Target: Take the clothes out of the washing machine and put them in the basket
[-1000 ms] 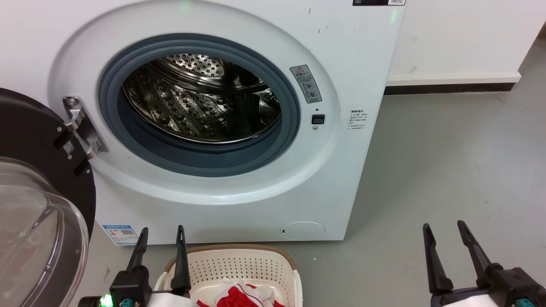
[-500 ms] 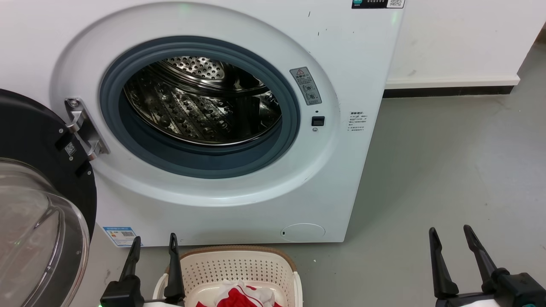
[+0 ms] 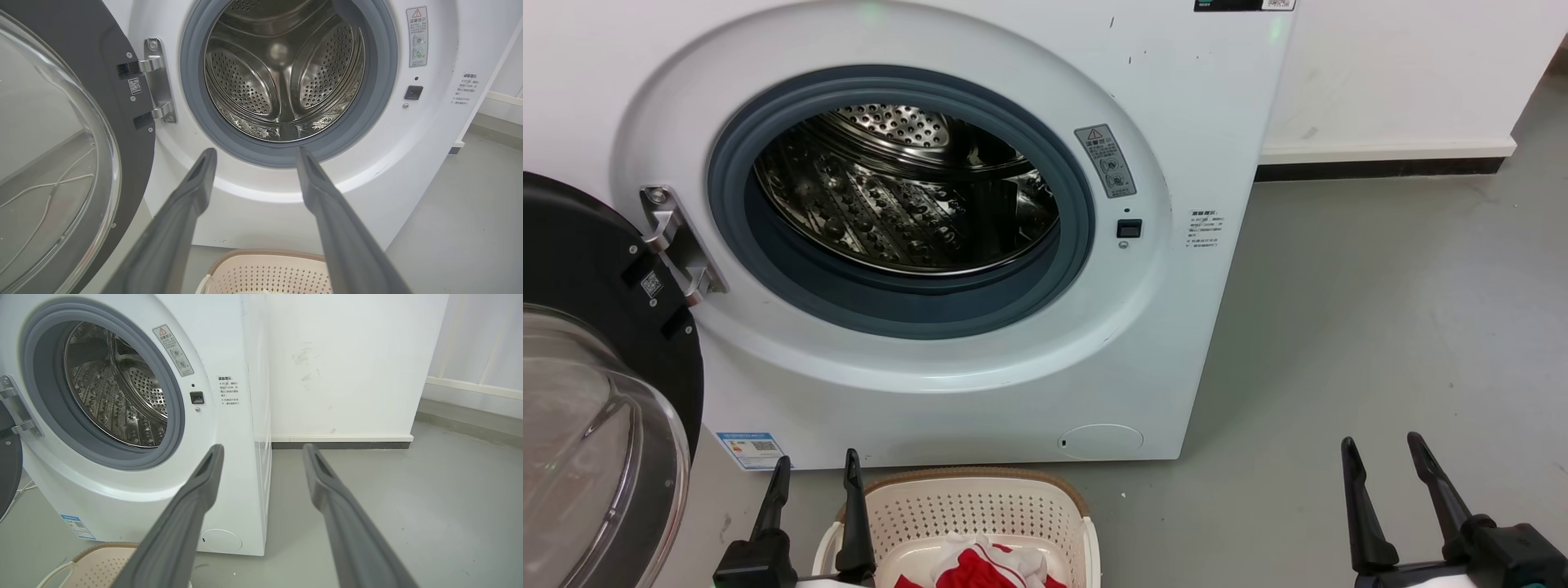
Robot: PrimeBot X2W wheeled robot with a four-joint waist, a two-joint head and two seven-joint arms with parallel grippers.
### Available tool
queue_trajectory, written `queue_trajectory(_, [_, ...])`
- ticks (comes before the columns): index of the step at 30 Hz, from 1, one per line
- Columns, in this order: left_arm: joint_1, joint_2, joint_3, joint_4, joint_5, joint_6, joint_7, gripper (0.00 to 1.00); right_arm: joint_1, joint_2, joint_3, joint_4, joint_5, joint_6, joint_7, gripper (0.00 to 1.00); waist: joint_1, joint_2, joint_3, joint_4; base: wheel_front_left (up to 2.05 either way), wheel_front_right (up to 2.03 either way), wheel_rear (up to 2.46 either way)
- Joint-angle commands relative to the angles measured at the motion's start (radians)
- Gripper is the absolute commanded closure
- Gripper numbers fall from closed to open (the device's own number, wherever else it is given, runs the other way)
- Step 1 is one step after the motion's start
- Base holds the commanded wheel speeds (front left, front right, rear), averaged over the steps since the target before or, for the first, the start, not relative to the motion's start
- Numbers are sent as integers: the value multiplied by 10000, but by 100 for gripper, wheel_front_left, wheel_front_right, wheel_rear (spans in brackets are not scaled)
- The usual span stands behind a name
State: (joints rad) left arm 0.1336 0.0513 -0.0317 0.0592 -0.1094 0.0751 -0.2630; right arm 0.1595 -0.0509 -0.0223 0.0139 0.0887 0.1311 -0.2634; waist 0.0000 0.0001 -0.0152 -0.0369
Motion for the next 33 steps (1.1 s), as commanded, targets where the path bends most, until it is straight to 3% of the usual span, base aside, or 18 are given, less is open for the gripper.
queue_trajectory(1, [0, -16, 4, 15, 3, 44, -25, 0, -27, 15, 11, -16, 55, -7, -19, 0, 0, -1, 1, -8, 0, 0, 0])
queue_trajectory(2, [-2, -16, -2, 20, 10, 36, -25, 0, -31, 15, 13, -12, 61, -7, -19, 0, 0, -1, 3, -15, 0, 0, 0])
queue_trajectory(3, [0, 0, 2, 13, 1, 14, 0, 100, 0, 0, 10, 4, 1, 0, 0, 100, 0, -1, 4, -17, 0, 0, 0])
queue_trajectory(9, [57, -8, 14, 512, -174, -14, 96, 100, 83, -3, 37, 473, 175, 2, 36, 100, 0, -1, 7, -16, 0, 0, 0])
queue_trajectory(33, [-730, -8, 460, 912, -4664, -636, 1211, 100, -781, -251, 71, 997, 5006, 0, 907, 100, 0, -1, 41, 58, 0, 0, 0])
